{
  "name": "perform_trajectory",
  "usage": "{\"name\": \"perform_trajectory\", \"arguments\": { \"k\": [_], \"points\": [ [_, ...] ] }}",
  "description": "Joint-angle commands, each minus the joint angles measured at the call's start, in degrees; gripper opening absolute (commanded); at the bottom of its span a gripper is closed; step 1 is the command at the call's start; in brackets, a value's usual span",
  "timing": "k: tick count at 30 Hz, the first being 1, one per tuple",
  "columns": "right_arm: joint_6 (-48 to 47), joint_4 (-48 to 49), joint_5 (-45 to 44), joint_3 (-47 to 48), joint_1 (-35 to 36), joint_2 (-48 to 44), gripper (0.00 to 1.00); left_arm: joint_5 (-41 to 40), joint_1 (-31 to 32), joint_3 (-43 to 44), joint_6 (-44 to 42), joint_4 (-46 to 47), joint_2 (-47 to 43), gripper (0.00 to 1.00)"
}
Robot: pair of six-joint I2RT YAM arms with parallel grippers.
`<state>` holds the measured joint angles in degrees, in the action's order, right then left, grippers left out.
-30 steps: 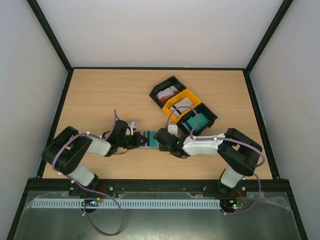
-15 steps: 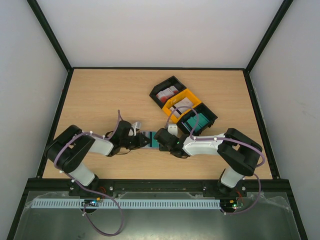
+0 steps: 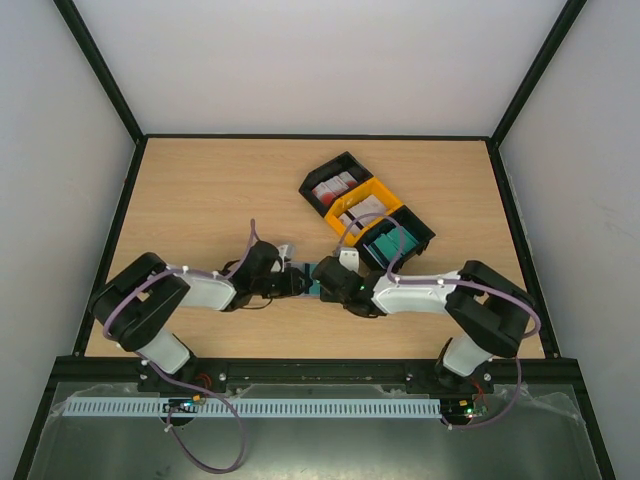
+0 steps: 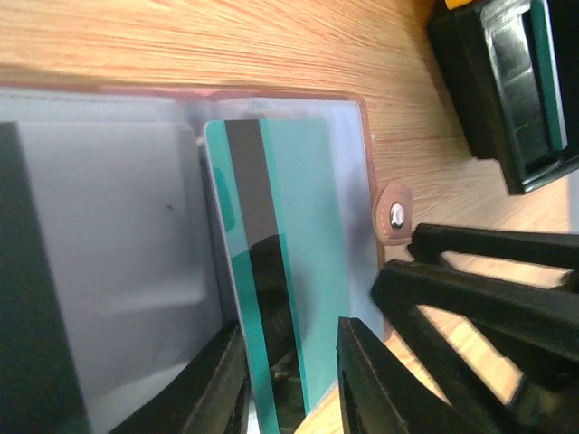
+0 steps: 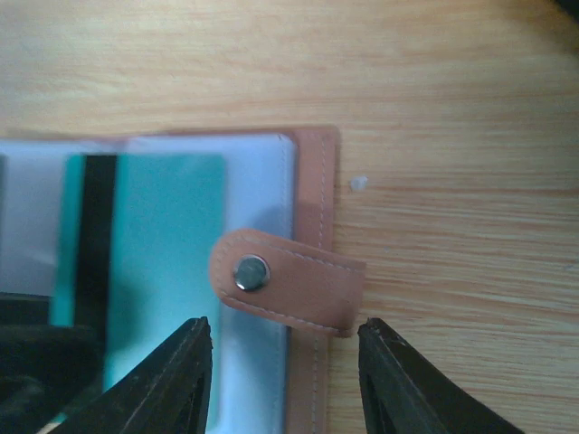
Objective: Put the credit cards into the card holder
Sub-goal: Insert the credit card into the card holder.
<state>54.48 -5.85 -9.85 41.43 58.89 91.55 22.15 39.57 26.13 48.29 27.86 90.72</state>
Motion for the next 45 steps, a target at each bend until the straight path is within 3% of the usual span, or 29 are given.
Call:
{"name": "perform_trajectory", "arguments": {
  "k": [1,6,22,33,41,45],
  "points": [
    [2.0,-0.4,-4.2,-0.7,0.2,-4.9,0.45,-5.4,1.8,1.5,-2.1,-9.1,-0.5,0.35],
    [3.7,-0.5,-7.6,-2.3,0.2,-9.2,0.49,-10.9,4.6,4.8,-3.5,-14.3,-2.4,0.52],
    [4.6,-0.6,-9.6,-5.6,0.3,-14.4,0.49,-16.4,7.2,6.6,-0.7,-23.8,-8.6,0.84],
    [3.9,-0.1,-9.0,-6.1,0.2,-14.7,0.49,-21.6,7.2,6.0,0.7,-25.0,-9.9,0.8],
    [3.6,0.0,-8.3,-5.9,0.2,-13.9,0.49,-18.9,7.2,6.6,-0.3,-22.5,-6.2,0.51],
    [3.6,-0.2,-8.6,-5.9,0.3,-13.8,0.49,-17.0,7.2,6.8,-0.5,-22.1,-4.6,0.47]
  ]
}}
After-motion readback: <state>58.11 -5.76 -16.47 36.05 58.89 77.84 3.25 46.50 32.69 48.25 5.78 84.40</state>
